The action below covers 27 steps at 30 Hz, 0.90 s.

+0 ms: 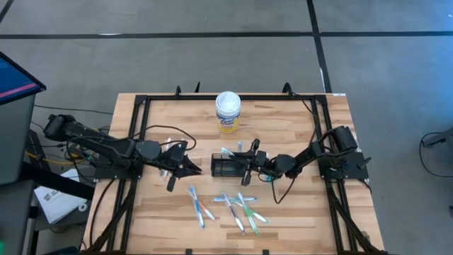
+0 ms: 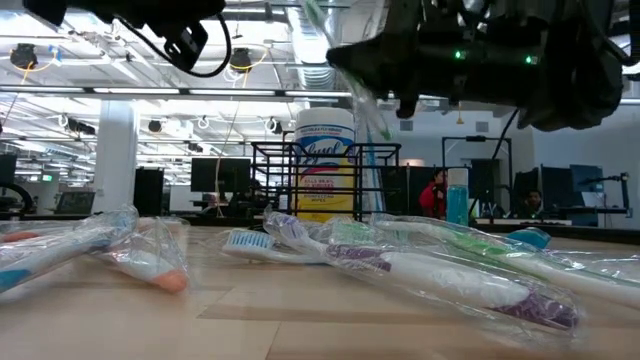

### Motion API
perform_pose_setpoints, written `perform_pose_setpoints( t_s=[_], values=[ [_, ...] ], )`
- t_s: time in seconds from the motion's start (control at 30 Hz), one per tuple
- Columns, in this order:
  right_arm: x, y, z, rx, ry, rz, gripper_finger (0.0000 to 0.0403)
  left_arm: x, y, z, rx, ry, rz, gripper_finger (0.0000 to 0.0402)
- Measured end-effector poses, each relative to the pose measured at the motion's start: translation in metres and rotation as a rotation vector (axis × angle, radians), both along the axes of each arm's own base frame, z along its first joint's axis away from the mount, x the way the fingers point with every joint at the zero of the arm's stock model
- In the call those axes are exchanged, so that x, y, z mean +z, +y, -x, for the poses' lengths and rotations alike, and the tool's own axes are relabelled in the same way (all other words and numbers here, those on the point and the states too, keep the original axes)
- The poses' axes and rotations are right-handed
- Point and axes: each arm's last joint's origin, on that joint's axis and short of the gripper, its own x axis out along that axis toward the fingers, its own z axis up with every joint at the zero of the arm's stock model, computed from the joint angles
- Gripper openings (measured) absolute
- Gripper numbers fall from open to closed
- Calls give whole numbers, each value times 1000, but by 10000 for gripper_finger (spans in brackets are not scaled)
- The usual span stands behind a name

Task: Pick & Place toothbrushing station
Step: Put the top right green toothbrush into the black mesh organizer

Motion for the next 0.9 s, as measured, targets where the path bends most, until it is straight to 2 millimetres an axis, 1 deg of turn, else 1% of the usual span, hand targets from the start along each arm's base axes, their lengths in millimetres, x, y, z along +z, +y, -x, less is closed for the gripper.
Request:
perform_pose_setpoints(
  t_s=[0.07, 0.13, 0.27, 0.37, 0.47, 0.53, 0.63, 0.9],
  values=[
    [-7, 0, -1, 9, 22, -5, 15, -2, 0, 0, 0, 0, 0, 47],
    [-7, 0, -4, 10, 14, -9, 15, -3, 0, 1, 0, -10, 3, 47],
    [-17, 0, -8, 11, 36, -20, 15, -8, 0, 2, 0, -2, 1, 47],
    [-21, 0, -8, 7, 45, -33, 32, -9, 1, 2, 3, 5, 16, 47],
    [-21, 0, -9, 8, 43, -46, 53, -9, 0, 2, 3, 4, 22, 47],
    [-20, 0, -8, 6, 45, -29, 58, -8, 0, 2, 1, -1, 23, 47],
    [-19, 2, -8, 4, 50, -4, 61, -8, -1, 2, -2, -5, 23, 47],
    [-21, 3, -8, 9, 69, -10, 64, -7, -1, 2, -3, -9, 23, 47]
  ],
)
